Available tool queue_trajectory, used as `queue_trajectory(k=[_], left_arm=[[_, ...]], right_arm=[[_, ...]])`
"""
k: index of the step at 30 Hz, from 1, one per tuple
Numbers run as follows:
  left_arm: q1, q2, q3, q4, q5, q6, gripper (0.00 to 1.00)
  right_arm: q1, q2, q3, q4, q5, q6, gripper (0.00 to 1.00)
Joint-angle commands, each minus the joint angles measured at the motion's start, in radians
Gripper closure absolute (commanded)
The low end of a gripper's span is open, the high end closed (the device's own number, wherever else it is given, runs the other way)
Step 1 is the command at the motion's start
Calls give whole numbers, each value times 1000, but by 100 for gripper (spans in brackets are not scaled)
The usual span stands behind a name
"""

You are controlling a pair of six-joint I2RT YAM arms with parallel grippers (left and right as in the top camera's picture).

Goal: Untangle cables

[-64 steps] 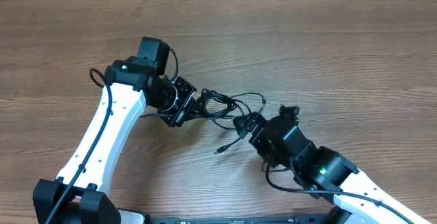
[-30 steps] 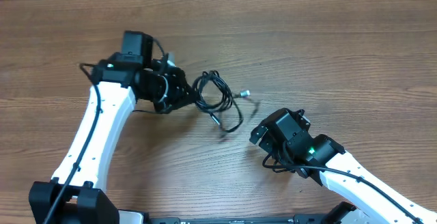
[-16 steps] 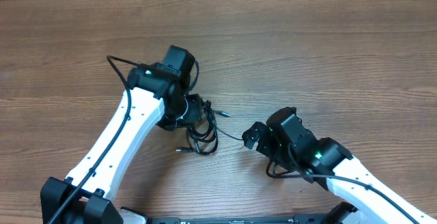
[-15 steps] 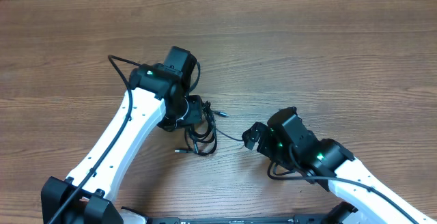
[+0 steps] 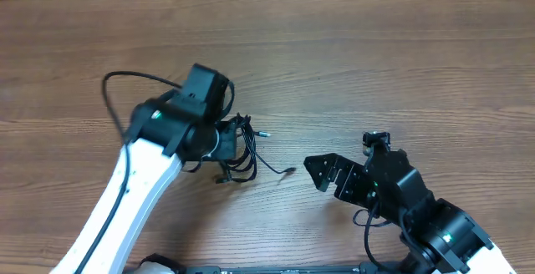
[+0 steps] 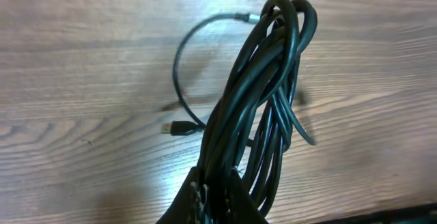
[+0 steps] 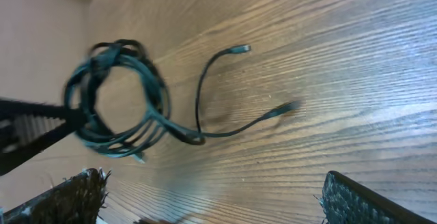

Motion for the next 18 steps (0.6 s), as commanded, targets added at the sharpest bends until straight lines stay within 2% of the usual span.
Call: queue_trajectory(k=[1,8,14,18], left_arm=[[-3,-135,26,-3,2,22,96],[-3,-277,26,-34,-113,21,96],[-3,-318,25,-75,-5,17,96],[-3,-317,24,-75,17,8,96]], right_arm=[[-1,-10,18,-13,16,-19,0],[-1,-9,18,-27,4,-18,0],[-1,-8,18,-50,-42,-18,0],[-1,-4,18,-79,-47,-19,0]])
